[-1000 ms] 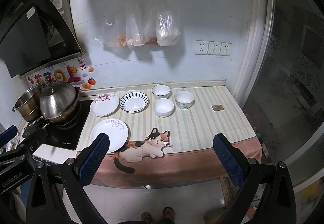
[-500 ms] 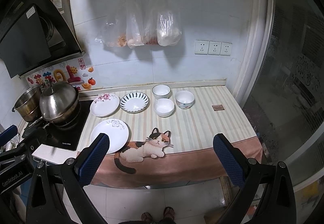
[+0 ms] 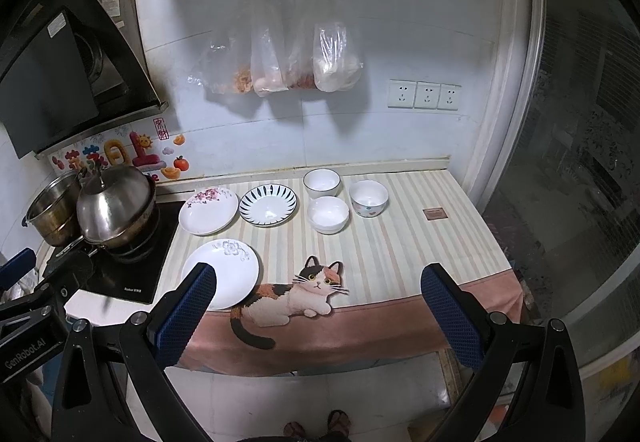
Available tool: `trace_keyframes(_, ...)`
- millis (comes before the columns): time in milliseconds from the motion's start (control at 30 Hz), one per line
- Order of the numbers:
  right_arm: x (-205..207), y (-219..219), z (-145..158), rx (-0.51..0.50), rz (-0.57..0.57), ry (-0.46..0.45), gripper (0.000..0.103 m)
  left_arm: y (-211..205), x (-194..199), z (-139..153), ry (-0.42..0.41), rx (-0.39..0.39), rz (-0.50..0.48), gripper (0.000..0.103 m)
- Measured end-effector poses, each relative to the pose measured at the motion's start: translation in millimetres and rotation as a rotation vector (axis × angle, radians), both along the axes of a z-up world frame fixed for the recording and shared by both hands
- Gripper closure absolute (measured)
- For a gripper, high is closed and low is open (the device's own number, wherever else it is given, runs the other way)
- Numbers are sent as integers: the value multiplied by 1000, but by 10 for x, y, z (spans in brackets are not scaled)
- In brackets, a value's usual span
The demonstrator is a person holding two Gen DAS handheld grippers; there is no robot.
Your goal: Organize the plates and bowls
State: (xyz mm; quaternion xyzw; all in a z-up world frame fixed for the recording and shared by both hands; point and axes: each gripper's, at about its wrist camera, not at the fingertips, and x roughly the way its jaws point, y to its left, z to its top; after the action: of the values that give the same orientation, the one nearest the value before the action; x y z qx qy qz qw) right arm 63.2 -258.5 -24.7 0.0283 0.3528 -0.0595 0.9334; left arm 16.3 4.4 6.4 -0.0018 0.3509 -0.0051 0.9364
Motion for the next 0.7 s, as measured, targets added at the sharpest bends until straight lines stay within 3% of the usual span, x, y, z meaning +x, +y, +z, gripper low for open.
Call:
trace_keyframes(267,270,169,-157,48,-12,-8,0,291,391,-239,-5,-7,27,0)
trace_keyframes(367,471,202,-365,122,53,-21,0,447,608,-451,16,-12,62,0)
trace_keyframes(500,986,285,-912,185,130,120,0,689,1044,-922,99,-12,119,0)
trace_keyframes(700,1873,356,-2029,293,208,338,0,1004,1822,-1905,306,-1,145,0)
